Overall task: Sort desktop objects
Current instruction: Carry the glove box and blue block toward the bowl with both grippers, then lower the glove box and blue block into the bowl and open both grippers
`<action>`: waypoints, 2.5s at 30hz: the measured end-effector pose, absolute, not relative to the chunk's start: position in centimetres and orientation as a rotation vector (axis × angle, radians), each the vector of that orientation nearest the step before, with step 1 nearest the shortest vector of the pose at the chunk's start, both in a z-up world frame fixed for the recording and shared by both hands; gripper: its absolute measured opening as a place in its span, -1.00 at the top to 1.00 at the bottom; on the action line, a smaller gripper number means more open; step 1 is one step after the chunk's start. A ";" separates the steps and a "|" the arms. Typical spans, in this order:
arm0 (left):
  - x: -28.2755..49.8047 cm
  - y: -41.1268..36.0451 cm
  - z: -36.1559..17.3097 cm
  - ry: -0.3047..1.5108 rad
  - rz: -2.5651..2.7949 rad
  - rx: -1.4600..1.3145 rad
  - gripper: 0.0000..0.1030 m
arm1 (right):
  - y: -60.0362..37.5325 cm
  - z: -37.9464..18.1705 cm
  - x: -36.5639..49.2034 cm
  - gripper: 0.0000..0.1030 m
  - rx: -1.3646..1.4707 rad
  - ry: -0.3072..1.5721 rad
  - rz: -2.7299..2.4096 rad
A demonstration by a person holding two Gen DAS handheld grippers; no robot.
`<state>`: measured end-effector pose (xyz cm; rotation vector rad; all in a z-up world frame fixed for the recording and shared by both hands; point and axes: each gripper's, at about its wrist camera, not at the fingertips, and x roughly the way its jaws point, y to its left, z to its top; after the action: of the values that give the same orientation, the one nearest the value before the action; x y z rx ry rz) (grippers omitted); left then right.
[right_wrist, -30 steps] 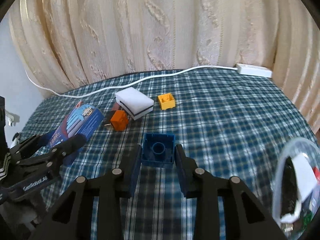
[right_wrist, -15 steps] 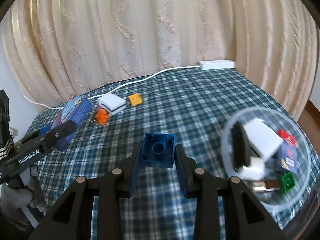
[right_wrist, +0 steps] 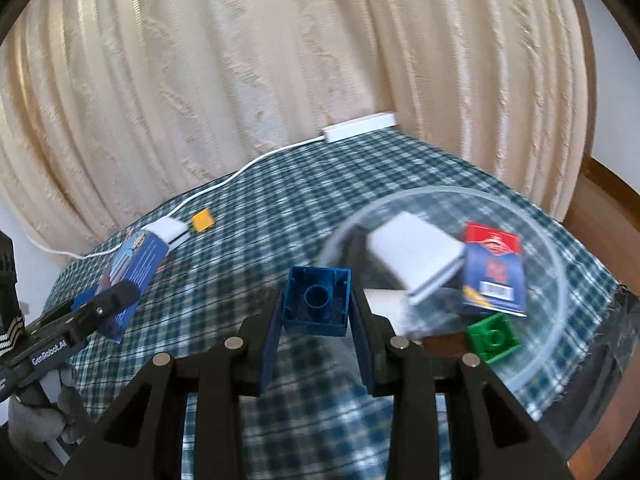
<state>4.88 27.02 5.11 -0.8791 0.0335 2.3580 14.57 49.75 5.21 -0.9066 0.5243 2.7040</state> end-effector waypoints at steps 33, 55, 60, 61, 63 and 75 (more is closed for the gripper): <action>7.7 35.2 5.8 0.103 2.229 -0.849 -0.31 | 60.1 3.7 18.5 0.28 -0.785 0.610 2.538; 9.3 40.8 6.4 0.154 2.140 -0.816 -0.32 | 62.8 3.2 19.8 -0.04 -0.775 0.616 2.524; 9.7 42.4 6.5 0.177 2.101 -0.803 -0.32 | 62.9 3.5 20.2 -0.04 -0.762 0.628 2.533; 9.8 42.8 6.5 0.182 2.091 -0.797 -0.32 | 63.0 3.6 20.3 -0.04 -0.758 0.633 2.533; 10.0 43.6 6.5 0.191 2.074 -0.788 -0.32 | 63.1 3.7 20.6 -0.04 -0.744 0.646 2.532; 10.2 47.1 5.8 0.184 1.990 -0.772 -0.33 | 63.9 4.1 21.6 -0.05 -0.709 0.681 2.518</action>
<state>10.21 47.07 5.78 -0.7724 0.1836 1.9901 21.60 63.88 4.13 -0.7092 0.6808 2.5183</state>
